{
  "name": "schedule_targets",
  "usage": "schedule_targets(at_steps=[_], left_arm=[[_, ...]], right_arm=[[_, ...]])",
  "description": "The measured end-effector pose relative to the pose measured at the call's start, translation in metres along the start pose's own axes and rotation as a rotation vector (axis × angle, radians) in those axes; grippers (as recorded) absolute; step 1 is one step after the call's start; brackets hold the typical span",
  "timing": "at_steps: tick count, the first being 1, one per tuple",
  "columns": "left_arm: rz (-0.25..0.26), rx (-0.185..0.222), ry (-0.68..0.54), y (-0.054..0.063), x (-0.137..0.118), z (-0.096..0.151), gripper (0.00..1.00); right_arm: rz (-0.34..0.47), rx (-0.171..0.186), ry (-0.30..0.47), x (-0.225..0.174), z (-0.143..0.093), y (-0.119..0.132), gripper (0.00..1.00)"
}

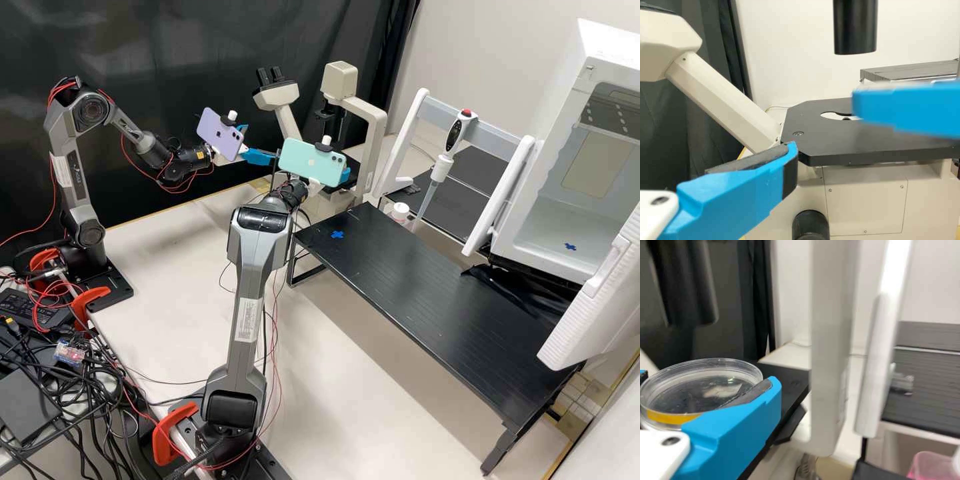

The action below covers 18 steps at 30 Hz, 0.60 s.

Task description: Move the petri dish to the microscope

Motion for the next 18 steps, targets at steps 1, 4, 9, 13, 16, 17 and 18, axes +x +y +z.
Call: schedule_targets(at_steps=[1, 4, 9, 13, 16, 17, 18], left_arm=[[0.0, 0.0, 0.0, 0.0, 0.0, 0.0, 1.0], [0.0, 0.0, 0.0, 0.0, 0.0, 0.0, 1.0], [0.0, 0.0, 0.0, 0.0, 0.0, 0.0, 1.0], [0.0, 0.0, 0.0, 0.0, 0.0, 0.0, 1.0], [0.0, 0.0, 0.0, 0.0, 0.0, 0.0, 1.0], [0.0, 0.0, 0.0, 0.0, 0.0, 0.0, 1.0], [0.0, 0.0, 0.0, 0.0, 0.0, 0.0, 1.0]], right_arm=[[-0.004, -0.007, -0.001, 0.001, 0.0, -0.002, 0.0], [-0.005, -0.042, 0.003, 0.006, 0.0, -0.005, 0.0], [0.013, -0.03, -0.015, 0.017, -0.002, -0.006, 0.0], [0.024, -0.05, -0.023, 0.026, -0.004, -0.008, 0.0], [0.017, -0.058, -0.022, 0.032, -0.008, -0.01, 0.0], [0.019, -0.061, -0.023, 0.034, -0.009, -0.01, 0.0], [0.021, -0.065, -0.025, 0.037, -0.01, -0.011, 0.0]])
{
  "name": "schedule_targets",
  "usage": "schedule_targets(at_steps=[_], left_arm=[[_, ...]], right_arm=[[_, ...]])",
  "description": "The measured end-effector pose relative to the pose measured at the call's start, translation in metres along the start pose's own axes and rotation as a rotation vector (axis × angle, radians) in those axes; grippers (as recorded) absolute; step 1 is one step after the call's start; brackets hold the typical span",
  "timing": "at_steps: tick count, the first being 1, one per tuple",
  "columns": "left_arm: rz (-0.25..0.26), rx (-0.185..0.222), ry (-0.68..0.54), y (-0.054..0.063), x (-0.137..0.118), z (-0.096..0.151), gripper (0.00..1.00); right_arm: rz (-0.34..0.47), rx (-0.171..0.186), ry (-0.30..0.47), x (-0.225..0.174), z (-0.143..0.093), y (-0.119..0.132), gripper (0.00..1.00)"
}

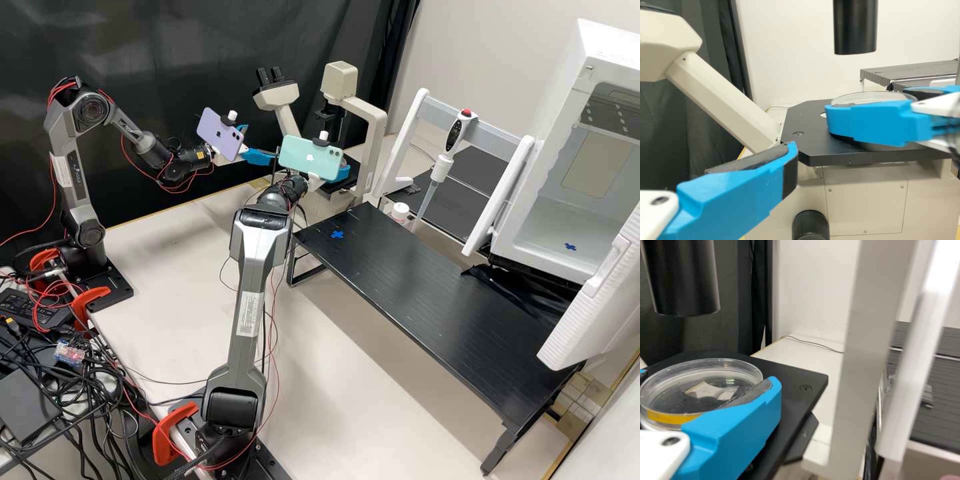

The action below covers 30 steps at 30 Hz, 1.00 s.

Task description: Move the petri dish to the microscope

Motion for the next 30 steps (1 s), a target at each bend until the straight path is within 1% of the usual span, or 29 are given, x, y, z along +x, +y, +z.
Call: schedule_targets(at_steps=[1, 2, 4, 10, 11, 14, 17, 19, 26, 30], left_arm=[[0.0, 0.0, 0.0, 0.0, 0.0, 0.0, 1.0], [0.0, 0.0, 0.0, 0.0, 0.0, 0.0, 1.0], [0.0, 0.0, 0.0, 0.0, 0.0, 0.0, 1.0], [0.0, 0.0, 0.0, 0.0, 0.0, 0.0, 1.0], [0.0, 0.0, 0.0, 0.0, 0.0, 0.0, 1.0], [0.0, 0.0, 0.0, 0.0, 0.0, 0.0, 1.0], [0.0, 0.0, 0.0, 0.0, 0.0, 0.0, 1.0], [0.0, 0.0, 0.0, 0.0, 0.0, 0.0, 1.0], [0.0, 0.0, 0.0, 0.0, 0.0, 0.0, 1.0], [0.0, 0.0, 0.0, 0.0, 0.0, 0.0, 1.0]], right_arm=[[0.003, -0.002, 0.003, 0.001, -0.002, 0.0, 0.0], [0.004, -0.011, 0.003, 0.004, -0.002, -0.002, 0.0], [0.003, -0.014, -0.002, 0.006, -0.002, -0.002, 0.0], [0.0, -0.005, -0.017, 0.012, -0.004, -0.003, 0.0], [-0.002, -0.001, -0.018, 0.012, -0.005, -0.002, 1.0], [-0.004, -0.012, -0.022, 0.013, -0.006, -0.002, 1.0], [-0.004, -0.032, -0.025, 0.014, -0.005, -0.002, 1.0], [-0.022, -0.04, -0.027, 0.015, -0.004, -0.006, 1.0], [-0.043, -0.052, -0.027, 0.013, 0.001, -0.011, 1.0], [-0.067, -0.038, -0.021, 0.005, 0.006, -0.014, 1.0]])
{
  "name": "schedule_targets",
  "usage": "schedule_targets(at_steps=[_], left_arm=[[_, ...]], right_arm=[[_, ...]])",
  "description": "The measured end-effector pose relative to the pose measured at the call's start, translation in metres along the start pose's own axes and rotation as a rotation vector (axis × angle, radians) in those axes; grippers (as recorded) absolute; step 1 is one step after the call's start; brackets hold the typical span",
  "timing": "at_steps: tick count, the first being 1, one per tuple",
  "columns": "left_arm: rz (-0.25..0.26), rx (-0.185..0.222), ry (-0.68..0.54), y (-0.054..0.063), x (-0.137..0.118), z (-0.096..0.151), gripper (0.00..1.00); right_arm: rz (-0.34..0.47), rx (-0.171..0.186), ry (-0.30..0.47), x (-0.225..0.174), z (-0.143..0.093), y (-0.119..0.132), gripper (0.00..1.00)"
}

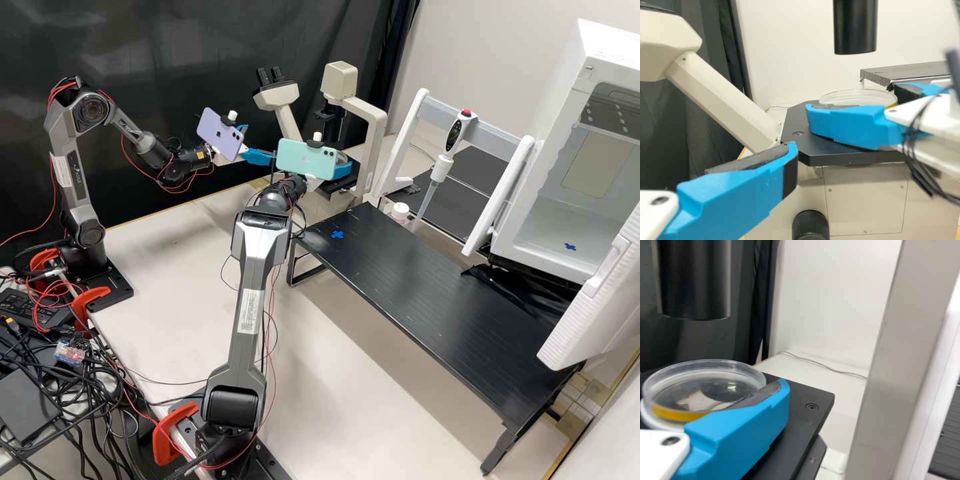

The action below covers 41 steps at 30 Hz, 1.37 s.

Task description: Move the petri dish to the microscope

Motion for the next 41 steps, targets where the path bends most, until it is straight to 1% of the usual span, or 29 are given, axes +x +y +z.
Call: schedule_targets(at_steps=[2, 6, 10, 12, 13, 14, 15, 17, 18, 19, 21, 23, 25, 27, 30, 33, 36, 38, 41], left_arm=[[0.0, 0.0, 0.0, 0.0, 0.0, 0.0, 1.0], [0.0, 0.0, 0.0, 0.0, 0.0, 0.0, 1.0], [0.0, 0.0, 0.0, 0.0, 0.0, 0.0, 1.0], [0.0, 0.0, 0.0, 0.0, 0.0, 0.0, 1.0], [0.0, 0.0, 0.0, 0.0, 0.0, 0.0, 1.0], [0.0, 0.0, 0.0, 0.0, 0.0, 0.0, 1.0], [0.0, 0.0, 0.0, 0.0, 0.0, 0.0, 1.0], [0.0, 0.0, 0.0, 0.0, 0.0, 0.0, 1.0], [0.0, 0.0, 0.0, 0.0, 0.0, 0.0, 1.0], [0.0, 0.0, 0.0, 0.0, 0.0, 0.0, 1.0], [0.0, 0.0, 0.0, 0.0, 0.0, 0.0, 1.0], [0.0, 0.0, 0.0, 0.0, 0.0, 0.0, 1.0], [0.0, 0.0, 0.0, 0.0, 0.0, 0.0, 1.0], [0.0, 0.0, 0.0, 0.0, 0.0, 0.0, 1.0], [0.0, 0.0, 0.0, 0.0, 0.0, 0.0, 1.0], [0.0, 0.0, 0.0, 0.0, 0.0, 0.0, 1.0], [0.0, 0.0, 0.0, 0.0, 0.0, 0.0, 1.0], [0.0, 0.0, 0.0, 0.0, 0.0, 0.0, 1.0], [0.0, 0.0, 0.0, 0.0, 0.0, 0.0, 1.0]], right_arm=[[-0.007, 0.014, 0.005, -0.004, 0.001, 0.001, 1.0], [-0.029, 0.025, 0.04, -0.024, 0.003, 0.007, 1.0], [-0.021, 0.025, 0.074, -0.043, 0.003, 0.016, 1.0], [-0.017, 0.025, 0.1, -0.063, 0.009, 0.02, 1.0], [-0.022, 0.027, 0.1, -0.069, 0.013, 0.018, 1.0], [-0.019, 0.048, 0.114, -0.085, 0.015, 0.022, 1.0], [-0.022, 0.058, 0.113, -0.09, 0.018, 0.021, 1.0], [-0.001, 0.088, 0.131, -0.106, 0.021, 0.026, 1.0], [0.019, 0.093, 0.161, -0.117, 0.022, 0.031, 1.0], [0.021, 0.087, 0.17, -0.125, 0.025, 0.032, 1.0], [0.06, 0.095, 0.211, -0.154, 0.037, 0.04, 1.0], [0.103, 0.108, 0.245, -0.169, 0.039, 0.049, 1.0], [0.171, 0.123, 0.283, -0.185, 0.046, 0.061, 1.0], [0.225, 0.107, 0.3, -0.204, 0.06, 0.071, 1.0], [0.295, 0.102, 0.263, -0.228, 0.083, 0.083, 1.0], [0.341, 0.113, 0.193, -0.245, 0.103, 0.091, 1.0], [0.375, 0.108, 0.121, -0.256, 0.125, 0.098, 1.0], [0.38, 0.117, 0.087, -0.26, 0.136, 0.1, 1.0], [0.398, 0.143, 0.044, -0.264, 0.15, 0.103, 1.0]])
